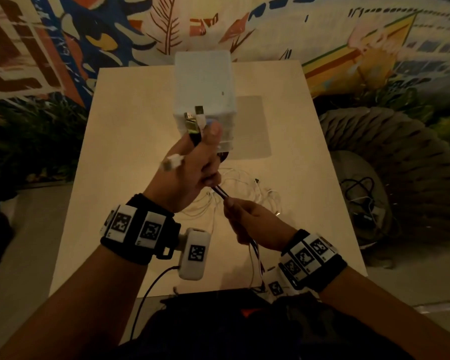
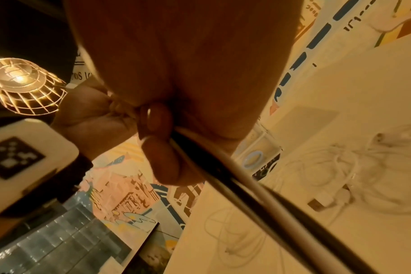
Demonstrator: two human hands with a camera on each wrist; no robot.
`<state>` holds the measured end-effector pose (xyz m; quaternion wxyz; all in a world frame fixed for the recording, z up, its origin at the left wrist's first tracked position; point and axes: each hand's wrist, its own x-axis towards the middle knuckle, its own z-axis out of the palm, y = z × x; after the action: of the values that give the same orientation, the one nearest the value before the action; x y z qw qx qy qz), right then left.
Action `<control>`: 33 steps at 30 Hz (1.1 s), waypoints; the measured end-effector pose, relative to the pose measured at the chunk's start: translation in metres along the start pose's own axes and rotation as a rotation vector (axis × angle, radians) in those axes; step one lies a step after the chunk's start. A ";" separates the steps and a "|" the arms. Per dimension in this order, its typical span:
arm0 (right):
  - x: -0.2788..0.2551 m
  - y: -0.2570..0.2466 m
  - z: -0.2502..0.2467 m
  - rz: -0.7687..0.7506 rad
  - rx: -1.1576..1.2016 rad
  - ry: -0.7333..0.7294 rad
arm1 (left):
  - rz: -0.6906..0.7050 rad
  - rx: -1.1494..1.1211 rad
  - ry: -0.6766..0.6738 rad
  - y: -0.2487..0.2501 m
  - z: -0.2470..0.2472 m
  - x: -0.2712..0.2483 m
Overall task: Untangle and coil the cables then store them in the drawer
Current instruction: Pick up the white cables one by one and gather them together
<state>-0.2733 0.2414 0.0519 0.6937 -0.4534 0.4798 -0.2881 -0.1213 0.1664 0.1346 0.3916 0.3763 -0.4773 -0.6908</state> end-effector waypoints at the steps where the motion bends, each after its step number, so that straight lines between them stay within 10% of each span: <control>1: -0.002 0.004 -0.001 0.030 0.017 -0.024 | 0.009 0.006 -0.020 -0.001 0.001 -0.002; 7: -0.014 -0.004 -0.024 0.000 -0.493 -0.010 | -0.108 0.056 0.044 0.002 0.003 -0.003; 17: 0.000 -0.121 -0.003 -0.721 -0.669 0.180 | 0.004 0.590 -0.065 -0.007 0.023 -0.013; 29: 0.015 -0.118 -0.016 -0.611 -0.998 0.158 | 0.016 0.606 -0.062 -0.002 0.032 -0.010; 33: 0.006 -0.117 -0.028 -0.688 -0.699 0.222 | -0.031 0.305 -0.008 -0.007 0.028 -0.005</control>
<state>-0.2934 0.1772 0.1515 0.3098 -0.7573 0.4412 -0.3687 -0.1453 0.1822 0.1359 0.3171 0.4360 -0.5724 -0.6178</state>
